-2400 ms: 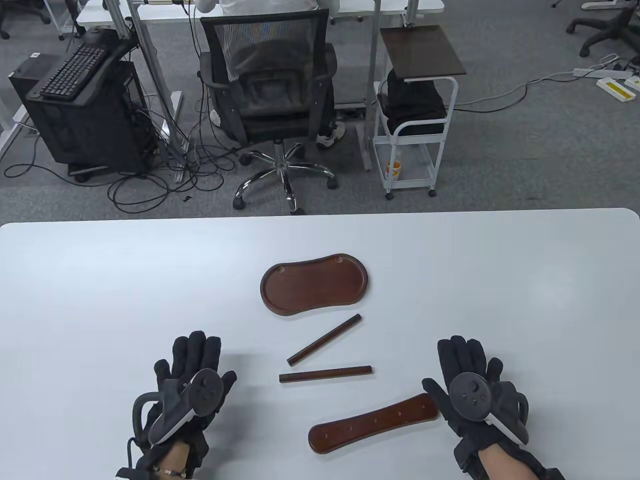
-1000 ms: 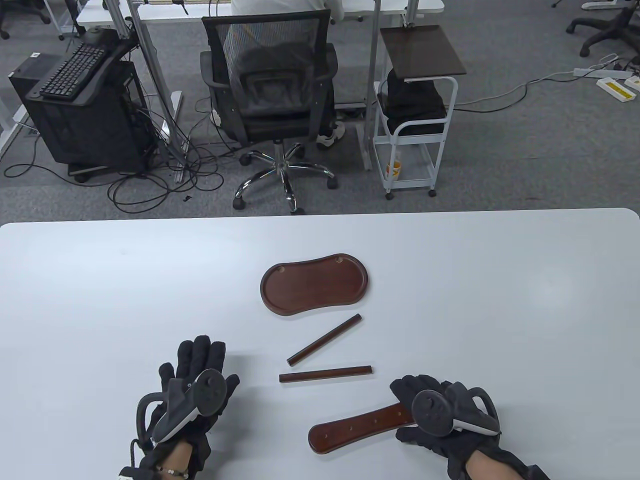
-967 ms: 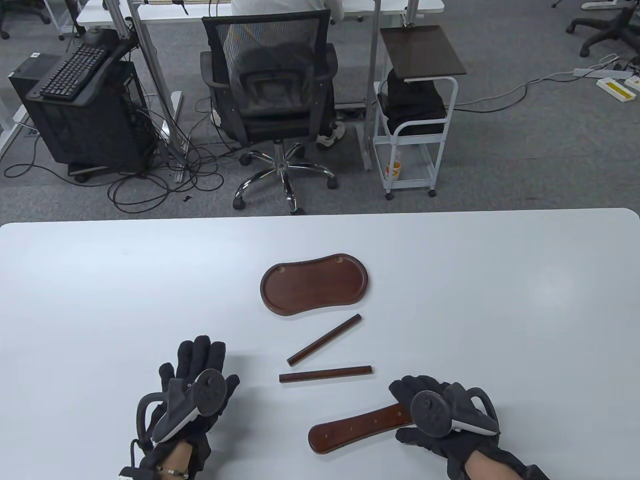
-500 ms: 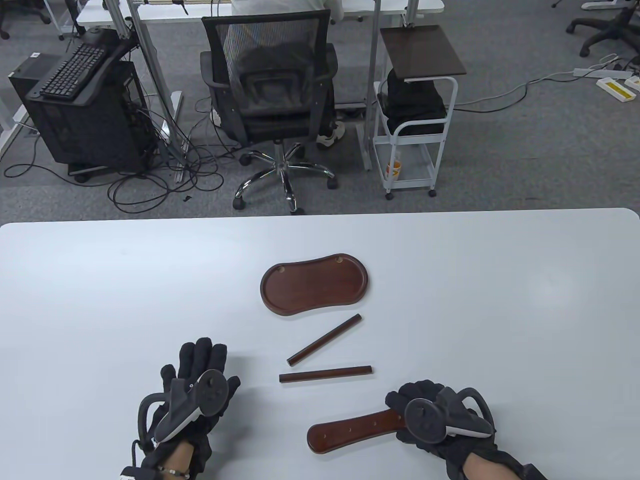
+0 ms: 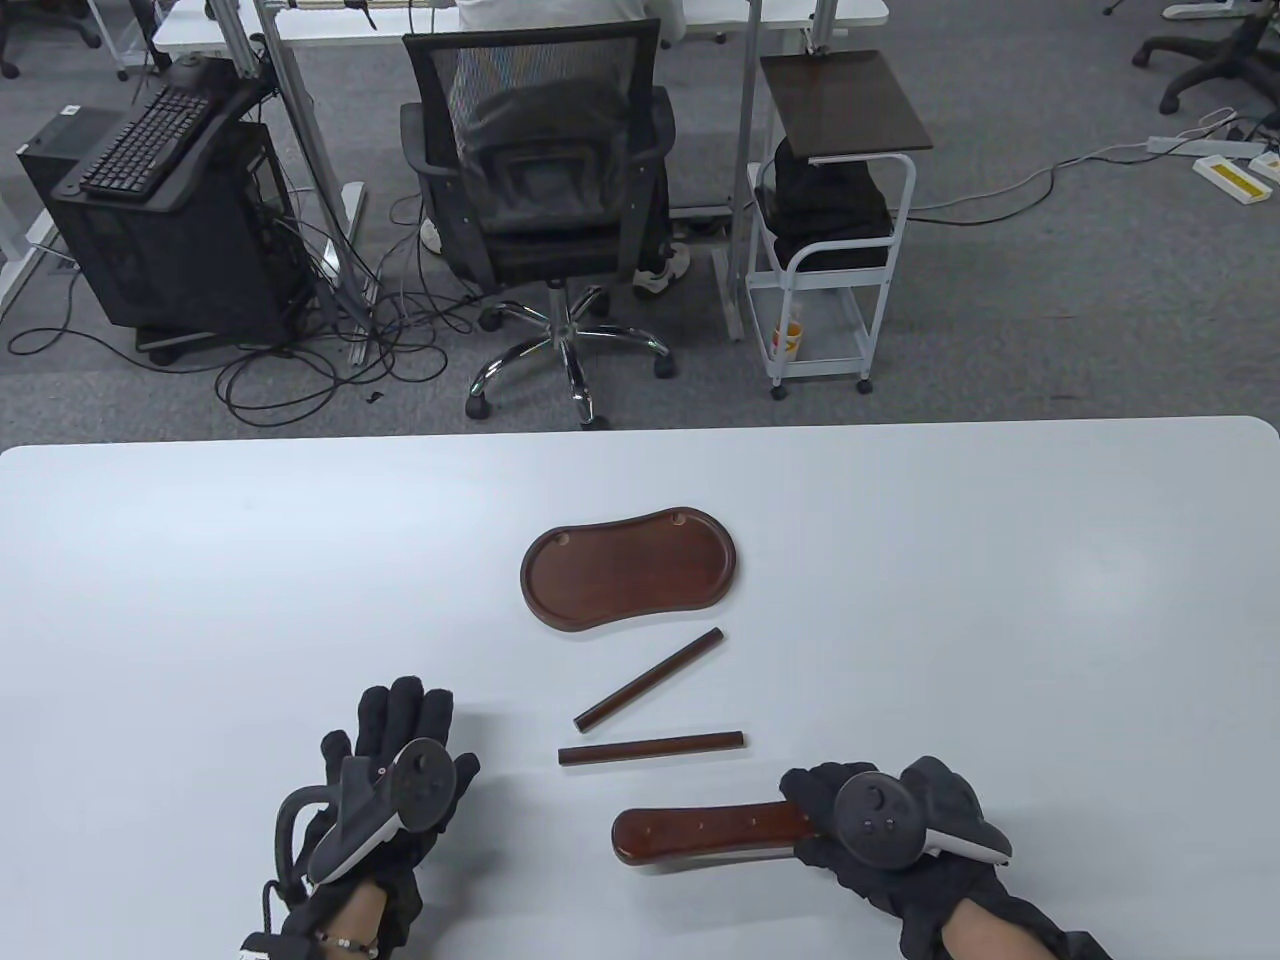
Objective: Fit key rack parts together into a complete key rack
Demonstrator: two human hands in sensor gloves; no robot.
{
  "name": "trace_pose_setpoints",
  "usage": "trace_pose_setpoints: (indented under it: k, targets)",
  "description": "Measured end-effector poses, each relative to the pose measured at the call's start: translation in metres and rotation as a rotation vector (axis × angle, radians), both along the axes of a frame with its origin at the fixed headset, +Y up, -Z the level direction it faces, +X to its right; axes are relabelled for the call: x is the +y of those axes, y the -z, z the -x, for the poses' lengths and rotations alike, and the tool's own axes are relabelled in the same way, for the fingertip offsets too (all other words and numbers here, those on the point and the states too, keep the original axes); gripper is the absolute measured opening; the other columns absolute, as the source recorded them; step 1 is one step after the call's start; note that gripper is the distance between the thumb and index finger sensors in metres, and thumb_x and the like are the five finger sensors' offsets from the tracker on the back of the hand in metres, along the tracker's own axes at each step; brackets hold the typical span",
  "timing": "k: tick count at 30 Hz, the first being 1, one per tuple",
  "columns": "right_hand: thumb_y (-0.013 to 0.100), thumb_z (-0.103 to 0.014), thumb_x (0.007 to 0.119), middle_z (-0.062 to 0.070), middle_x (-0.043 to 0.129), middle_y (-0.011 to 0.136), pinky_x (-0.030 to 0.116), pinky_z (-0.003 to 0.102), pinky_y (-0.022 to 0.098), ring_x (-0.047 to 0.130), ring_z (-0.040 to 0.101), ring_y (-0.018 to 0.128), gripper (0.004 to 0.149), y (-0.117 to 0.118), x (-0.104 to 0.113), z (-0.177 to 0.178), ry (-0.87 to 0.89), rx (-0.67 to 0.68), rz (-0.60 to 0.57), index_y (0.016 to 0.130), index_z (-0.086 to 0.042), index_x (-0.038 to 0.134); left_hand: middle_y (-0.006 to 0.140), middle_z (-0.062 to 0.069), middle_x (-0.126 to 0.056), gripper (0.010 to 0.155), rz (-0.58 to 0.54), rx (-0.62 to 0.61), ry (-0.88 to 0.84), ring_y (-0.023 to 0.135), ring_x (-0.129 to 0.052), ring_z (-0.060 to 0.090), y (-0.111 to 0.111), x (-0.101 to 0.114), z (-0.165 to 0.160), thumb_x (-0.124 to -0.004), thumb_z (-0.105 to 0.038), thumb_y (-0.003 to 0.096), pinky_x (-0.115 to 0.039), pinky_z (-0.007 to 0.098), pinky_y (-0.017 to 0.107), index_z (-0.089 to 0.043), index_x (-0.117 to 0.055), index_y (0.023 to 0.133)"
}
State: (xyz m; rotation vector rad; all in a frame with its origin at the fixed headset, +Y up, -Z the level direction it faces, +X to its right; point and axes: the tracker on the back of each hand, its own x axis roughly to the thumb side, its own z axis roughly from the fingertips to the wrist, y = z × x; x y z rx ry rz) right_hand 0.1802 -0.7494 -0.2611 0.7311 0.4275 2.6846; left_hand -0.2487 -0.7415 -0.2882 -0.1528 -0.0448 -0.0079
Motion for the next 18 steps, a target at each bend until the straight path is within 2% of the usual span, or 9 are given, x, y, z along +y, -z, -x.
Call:
trace_pose_setpoints:
  k: [8,12,14,18]
  targets:
    - [0.055,-0.042,0.06,0.026,0.069,0.099,0.071,0.063,0.051,0.068,0.049,0.081,0.065,0.002,0.018,-0.025,0.241,-0.121,-0.009,0.108,-0.005,0.053,0.127,0.002,-0.013,0.072,0.017,0.0,0.008,0.116,-0.019,0.033,0.0,-0.002,-0.001,-0.04,-0.063,0.0554,-0.032,0.066,0.079,-0.031,-0.024,0.118]
    - [0.055,-0.046,0.056,0.023,0.083,0.089,0.082,0.052,0.036,0.086,0.043,0.063,0.064,0.004,0.019,-0.035,0.382,-0.219,-0.042,0.105,-0.006,0.061,0.127,0.002,-0.014,0.072,0.03,0.001,0.007,0.116,-0.019,0.033,0.001,-0.003,-0.002,-0.04,-0.063,0.0554,-0.032,0.066,0.079,-0.031,-0.024,0.118]
    - [0.056,-0.046,0.056,0.023,0.088,0.085,0.085,0.049,0.029,0.093,0.042,0.055,0.063,0.006,0.016,-0.04,0.439,-0.284,-0.006,0.104,-0.006,0.062,0.127,0.002,-0.014,0.072,0.038,-0.002,-0.001,0.116,-0.02,0.033,0.002,-0.003,-0.005,-0.04,-0.063,0.0554,-0.032,0.066,0.079,-0.031,-0.024,0.118]
    - [0.057,-0.045,0.055,0.024,0.092,0.08,0.088,0.046,0.021,0.098,0.042,0.047,0.062,0.008,0.012,-0.046,0.557,-0.387,0.07,0.102,-0.003,0.065,0.128,0.002,-0.017,0.071,0.037,-0.018,-0.024,0.116,-0.022,0.034,0.006,0.0,-0.015,-0.041,-0.063,0.0557,-0.033,0.066,0.079,-0.031,-0.027,0.118]
